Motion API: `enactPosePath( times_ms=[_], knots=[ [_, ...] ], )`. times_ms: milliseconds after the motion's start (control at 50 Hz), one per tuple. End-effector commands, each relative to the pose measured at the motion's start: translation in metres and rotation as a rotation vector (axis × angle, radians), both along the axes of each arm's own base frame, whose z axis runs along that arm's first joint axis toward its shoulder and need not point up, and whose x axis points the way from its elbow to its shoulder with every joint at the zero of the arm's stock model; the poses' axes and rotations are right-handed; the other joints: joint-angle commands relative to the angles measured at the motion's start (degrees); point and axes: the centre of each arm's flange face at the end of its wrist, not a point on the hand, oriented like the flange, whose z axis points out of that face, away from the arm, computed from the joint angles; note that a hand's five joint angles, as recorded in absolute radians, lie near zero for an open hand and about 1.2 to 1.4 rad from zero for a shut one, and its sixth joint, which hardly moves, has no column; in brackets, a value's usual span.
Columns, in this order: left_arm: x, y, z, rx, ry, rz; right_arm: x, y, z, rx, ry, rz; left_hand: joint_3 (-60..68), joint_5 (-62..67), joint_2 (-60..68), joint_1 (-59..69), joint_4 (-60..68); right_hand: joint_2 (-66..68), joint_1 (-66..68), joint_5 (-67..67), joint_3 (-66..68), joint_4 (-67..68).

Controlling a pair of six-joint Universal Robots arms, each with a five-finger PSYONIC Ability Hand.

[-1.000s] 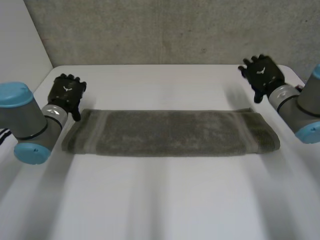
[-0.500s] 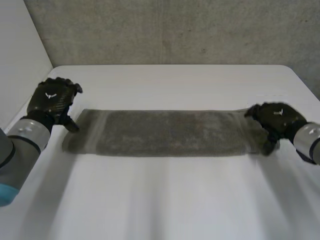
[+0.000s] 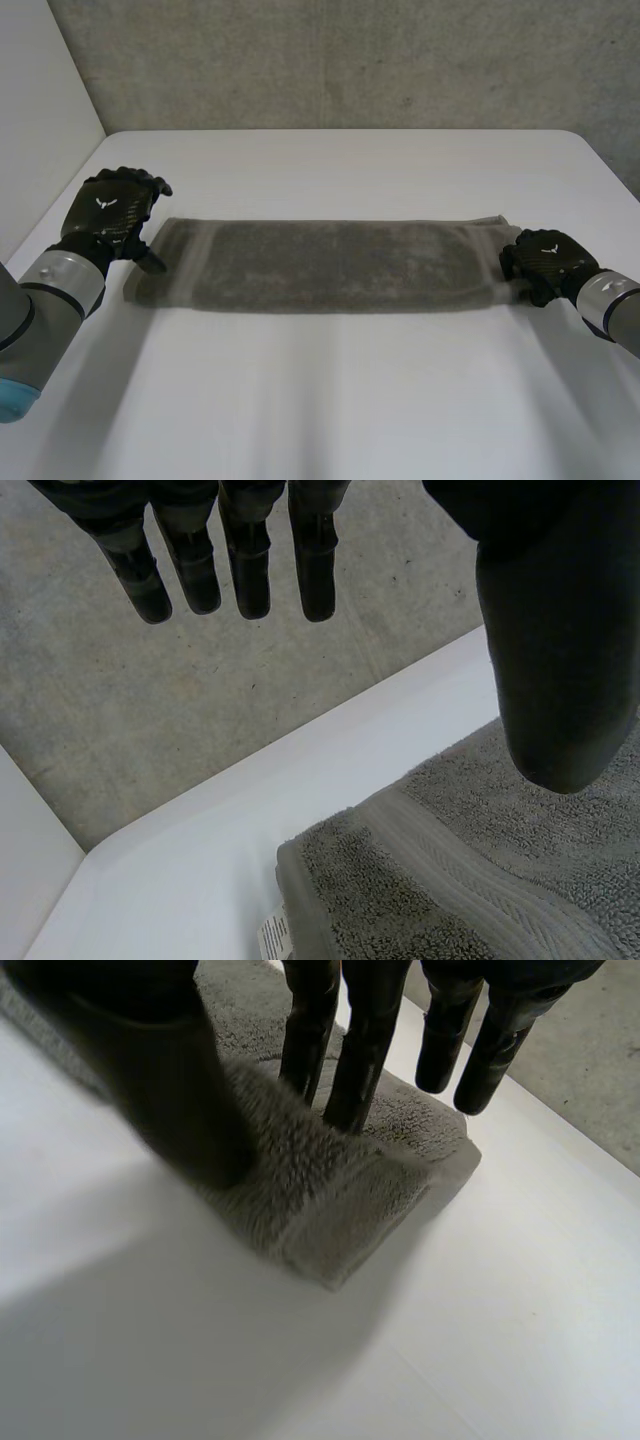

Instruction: Fold the towel.

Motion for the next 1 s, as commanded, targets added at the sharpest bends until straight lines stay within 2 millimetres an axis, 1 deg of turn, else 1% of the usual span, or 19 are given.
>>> enactPosePath(
  times_ms=[20, 100, 220, 300, 480, 520, 540, 580, 600, 620, 640, 680, 700, 740, 760, 800, 860, 900, 1000],
  knots=[
    [0.001, 0.000, 0.000, 0.000, 0.000, 0.002, -0.004, -0.006, 0.000, -0.017, 0.019, -0.008, -3.0, -0.3, -2.9, -4.9, -3.4, 18.8, 19.2, 19.3, -2.5, -4.4],
    [0.002, -0.001, 0.000, 0.000, 0.000, 0.007, -0.022, -0.013, 0.004, -0.024, 0.021, -0.057, -3.0, -0.3, -2.9, -4.9, -3.4, 18.8, 19.2, 19.3, -2.5, -4.4],
    [0.005, -0.003, 0.000, 0.001, -0.001, 0.016, -0.075, -0.030, 0.017, -0.066, 0.046, -0.169, -3.0, -0.6, -3.2, -5.2, -3.4, 18.8, 19.2, 19.3, -2.5, -4.4],
    [0.006, -0.003, 0.000, 0.002, 0.000, 0.023, -0.114, -0.044, 0.044, -0.171, 0.147, -0.216, -3.0, -0.8, -3.4, -5.4, -3.4, 18.8, 19.2, 19.3, -2.5, -4.4],
    [0.008, -0.004, 0.000, 0.001, -0.002, 0.029, -0.120, -0.061, 0.115, -0.312, 0.224, -0.190, -3.0, -0.9, -3.5, -5.6, -3.4, 18.8, 19.2, 19.3, -2.5, -4.4],
    [0.007, -0.004, -0.001, 0.003, -0.001, 0.028, -0.094, -0.055, 0.145, -0.390, 0.222, -0.134, -3.0, -0.9, -3.5, -5.6, -3.4, 18.8, 19.2, 19.3, -2.5, -4.4],
    [0.007, -0.004, -0.001, 0.003, -0.001, 0.028, -0.094, -0.055, 0.145, -0.390, 0.222, -0.134, -3.0, -0.9, -3.5, -5.6, -3.4, 18.8, 19.2, 19.3, -2.5, -4.4],
    [0.007, -0.004, -0.001, 0.003, -0.002, 0.028, -0.035, -0.040, 0.154, -0.429, 0.191, -0.003, -3.0, -0.9, -3.5, -5.6, -3.4, 18.8, 19.2, 19.3, -2.5, -4.4],
    [0.007, -0.004, -0.001, 0.003, -0.002, 0.028, -0.035, -0.040, 0.154, -0.429, 0.191, -0.003, -3.0, -0.9, -3.5, -5.6, -3.4, 18.8, 19.2, 19.3, -2.5, -4.4],
    [0.007, -0.003, -0.002, 0.007, -0.003, 0.028, -0.005, -0.029, 0.154, -0.440, 0.178, 0.071, -3.0, -0.9, -3.5, -5.6, -3.4, 18.8, 19.2, 19.3, -2.5, -4.4],
    [0.007, -0.003, -0.002, 0.007, -0.003, 0.028, -0.005, -0.029, 0.154, -0.440, 0.178, 0.072, -3.0, -0.9, -3.5, -5.6, -3.4, 18.8, 19.2, 19.3, -2.5, -4.4],
    [0.007, -0.002, -0.002, 0.009, -0.003, 0.028, 0.059, 0.001, 0.151, -0.448, 0.150, 0.227, -3.0, -0.9, -3.5, -5.6, -3.4, 18.8, 19.2, 19.3, -2.5, -4.4],
    [0.007, -0.002, -0.002, 0.009, -0.003, 0.028, 0.059, 0.001, 0.151, -0.448, 0.150, 0.228, -3.0, -0.9, -3.5, -5.6, -3.4, 18.8, 19.2, 19.3, -2.5, -4.4],
    [0.007, -0.002, -0.002, 0.007, -0.003, 0.028, 0.117, 0.035, 0.136, -0.435, 0.134, 0.360, -3.0, -0.9, -3.5, -5.6, -3.4, 18.8, 19.2, 19.3, -2.5, -4.4],
    [0.007, -0.002, -0.002, 0.007, -0.003, 0.028, 0.117, 0.036, 0.136, -0.435, 0.134, 0.361, -3.0, -0.9, -3.5, -5.6, -3.4, 18.8, 19.2, 19.3, -2.5, -4.4],
    [0.007, -0.002, -0.002, 0.009, -0.003, 0.028, 0.167, 0.069, 0.117, -0.442, 0.122, 0.469, -3.0, -1.1, -3.7, -5.7, -3.4, 18.8, 19.2, 19.3, -2.5, -4.4],
    [0.007, -0.002, -0.003, 0.010, -0.003, 0.028, 0.190, 0.088, 0.107, -0.446, 0.114, 0.525, -3.0, -0.9, -3.5, -5.6, -3.4, 18.8, 19.2, 19.3, -2.5, -4.4],
    [0.007, -0.002, -0.003, 0.010, -0.005, 0.026, 0.224, 0.115, 0.078, -0.431, 0.119, 0.612, -3.0, -1.1, -3.7, -5.7, -3.4, 18.8, 19.2, 19.3, -2.5, -4.4],
    [0.006, -0.002, -0.005, 0.017, -0.006, 0.025, 0.248, 0.137, 0.035, -0.398, 0.182, 0.693, -3.0, -1.1, -3.7, -5.7, -3.4, 18.8, 19.2, 19.3, -2.5, -4.4]
  ],
)
